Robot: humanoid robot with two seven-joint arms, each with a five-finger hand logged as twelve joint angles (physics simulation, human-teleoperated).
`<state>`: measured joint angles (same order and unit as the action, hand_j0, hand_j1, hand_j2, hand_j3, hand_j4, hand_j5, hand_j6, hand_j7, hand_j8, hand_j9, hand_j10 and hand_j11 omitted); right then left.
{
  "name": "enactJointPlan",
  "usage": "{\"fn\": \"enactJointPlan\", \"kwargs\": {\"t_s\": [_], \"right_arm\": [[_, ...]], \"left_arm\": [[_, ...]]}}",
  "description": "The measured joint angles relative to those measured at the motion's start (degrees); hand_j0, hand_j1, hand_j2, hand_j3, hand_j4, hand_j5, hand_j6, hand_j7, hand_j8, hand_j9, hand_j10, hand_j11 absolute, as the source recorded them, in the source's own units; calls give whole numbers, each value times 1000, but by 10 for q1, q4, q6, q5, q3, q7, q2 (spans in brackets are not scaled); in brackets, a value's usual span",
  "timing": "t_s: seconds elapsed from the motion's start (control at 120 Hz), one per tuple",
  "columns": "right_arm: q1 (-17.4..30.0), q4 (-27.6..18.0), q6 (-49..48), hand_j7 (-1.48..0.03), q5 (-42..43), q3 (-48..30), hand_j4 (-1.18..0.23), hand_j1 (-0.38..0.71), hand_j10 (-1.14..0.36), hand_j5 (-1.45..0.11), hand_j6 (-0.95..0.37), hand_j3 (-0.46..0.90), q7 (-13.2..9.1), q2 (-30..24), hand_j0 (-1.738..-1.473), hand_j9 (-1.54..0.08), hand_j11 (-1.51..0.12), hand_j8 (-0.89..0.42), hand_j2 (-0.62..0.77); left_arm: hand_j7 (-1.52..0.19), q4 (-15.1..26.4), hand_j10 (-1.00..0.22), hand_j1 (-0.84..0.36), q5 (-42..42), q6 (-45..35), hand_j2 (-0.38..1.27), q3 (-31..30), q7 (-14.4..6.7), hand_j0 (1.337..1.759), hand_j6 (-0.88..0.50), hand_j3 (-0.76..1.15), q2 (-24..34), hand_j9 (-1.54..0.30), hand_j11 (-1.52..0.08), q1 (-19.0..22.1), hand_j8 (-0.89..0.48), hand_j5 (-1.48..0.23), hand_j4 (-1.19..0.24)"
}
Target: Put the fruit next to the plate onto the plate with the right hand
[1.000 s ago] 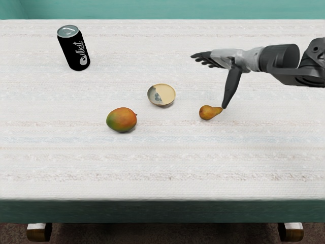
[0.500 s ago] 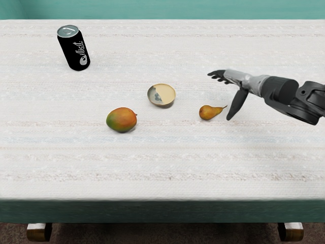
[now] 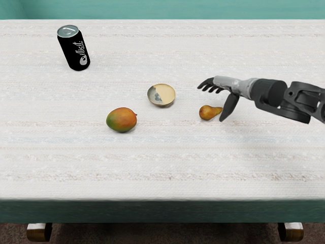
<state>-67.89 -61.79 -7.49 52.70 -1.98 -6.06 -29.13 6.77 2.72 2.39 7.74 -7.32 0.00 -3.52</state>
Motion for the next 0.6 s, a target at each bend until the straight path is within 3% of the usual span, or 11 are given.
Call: {"fn": "enactJointPlan", "kwargs": {"t_s": [0.233, 0.6], "right_arm": [[-5, 0, -4, -497, 22, 3, -385, 108, -384, -498, -386, 0, 1, 7, -1658, -497, -497, -385, -74], [11, 5, 20, -547, 50, 10, -422, 154, -422, -547, -423, 0, 0, 27, -1658, -547, -547, -423, -82]], "left_arm": [[-1, 0, -1, 348, 0, 0, 0, 0, 0, 1658, -1, 0, 0, -1, -1, 0, -1, -1, -1], [-1, 0, -1, 348, 0, 0, 0, 0, 0, 1658, -1, 0, 0, -1, -1, 0, -1, -1, -1]]}}
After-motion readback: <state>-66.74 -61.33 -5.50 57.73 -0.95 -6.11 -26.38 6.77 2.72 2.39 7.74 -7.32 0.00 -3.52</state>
